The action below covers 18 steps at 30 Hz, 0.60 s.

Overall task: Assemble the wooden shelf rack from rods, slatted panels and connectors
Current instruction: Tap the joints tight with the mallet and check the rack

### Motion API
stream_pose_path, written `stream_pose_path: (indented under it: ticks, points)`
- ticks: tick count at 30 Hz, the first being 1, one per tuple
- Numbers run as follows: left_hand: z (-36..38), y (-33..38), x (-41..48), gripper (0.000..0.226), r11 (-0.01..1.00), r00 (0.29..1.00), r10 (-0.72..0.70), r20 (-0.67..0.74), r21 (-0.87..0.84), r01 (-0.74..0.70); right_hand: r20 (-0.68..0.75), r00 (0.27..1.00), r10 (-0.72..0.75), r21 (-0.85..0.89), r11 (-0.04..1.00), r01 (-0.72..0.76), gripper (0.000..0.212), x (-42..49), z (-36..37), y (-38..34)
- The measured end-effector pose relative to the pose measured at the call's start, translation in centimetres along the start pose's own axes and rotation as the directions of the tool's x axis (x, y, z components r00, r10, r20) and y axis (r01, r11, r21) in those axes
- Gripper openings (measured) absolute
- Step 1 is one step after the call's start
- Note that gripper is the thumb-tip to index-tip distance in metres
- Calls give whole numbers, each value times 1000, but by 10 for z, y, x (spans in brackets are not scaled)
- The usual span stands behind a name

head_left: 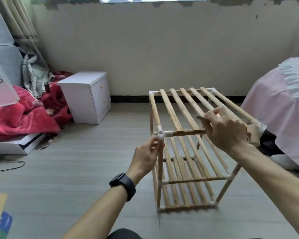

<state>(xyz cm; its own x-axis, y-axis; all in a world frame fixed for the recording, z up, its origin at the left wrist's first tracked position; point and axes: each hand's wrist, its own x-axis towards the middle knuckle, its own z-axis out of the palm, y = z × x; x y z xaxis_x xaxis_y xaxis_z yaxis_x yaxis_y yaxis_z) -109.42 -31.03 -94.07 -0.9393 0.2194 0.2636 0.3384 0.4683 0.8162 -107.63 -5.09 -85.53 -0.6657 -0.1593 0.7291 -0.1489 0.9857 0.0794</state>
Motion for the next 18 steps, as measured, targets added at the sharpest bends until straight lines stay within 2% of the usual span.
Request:
stream_pose_path:
  ticks: [4, 5, 6, 7, 8, 9, 10, 11, 13, 15, 18]
  points:
    - [5, 14, 9, 24, 998, 986, 56, 159, 26, -61, -116, 983, 142, 86, 988, -132, 59, -4, -51, 3]
    - [5, 18, 13, 23, 994, 979, 69, 190, 65, -83, -109, 978, 176, 153, 975, -158, 60, -6, -61, -2]
    - [6, 21, 17, 23, 989, 974, 82, 212, 106, -106, -48, 975, 219, 294, 936, -195, 59, -8, -70, -8]
    - [8, 24, 19, 23, 983, 972, 84, 219, 142, -117, 69, 965, 255, 496, 830, -255, 57, -10, -75, -14]
    - [11, 26, 21, 25, 980, 975, 73, 210, 164, -109, 213, 942, 258, 701, 632, -332, 54, -12, -80, -18]
    - [14, 28, 22, 27, 983, 982, 53, 183, 164, -84, 344, 912, 224, 826, 389, -408, 47, -15, -85, -22]
    - [18, 28, 22, 29, 989, 989, 29, 147, 141, -50, 446, 882, 154, 867, 172, -468, 39, -20, -89, -23]
    - [22, 28, 20, 30, 994, 993, 6, 116, 112, -19, 514, 855, 66, 857, 11, -516, 32, -24, -92, -24]
    - [27, 25, 19, 26, 994, 996, 7, 83, 104, -16, 564, 815, -129, 789, -208, -579, 28, -35, -95, -24]
    - [28, 24, 20, 22, 986, 997, 22, 72, 166, -33, 544, 776, -319, 677, -379, -631, 40, -45, -97, -22]
    - [29, 26, 19, 30, 978, 999, 15, 50, 208, -25, 399, 742, -538, 489, -560, -669, 63, -54, -103, -22]
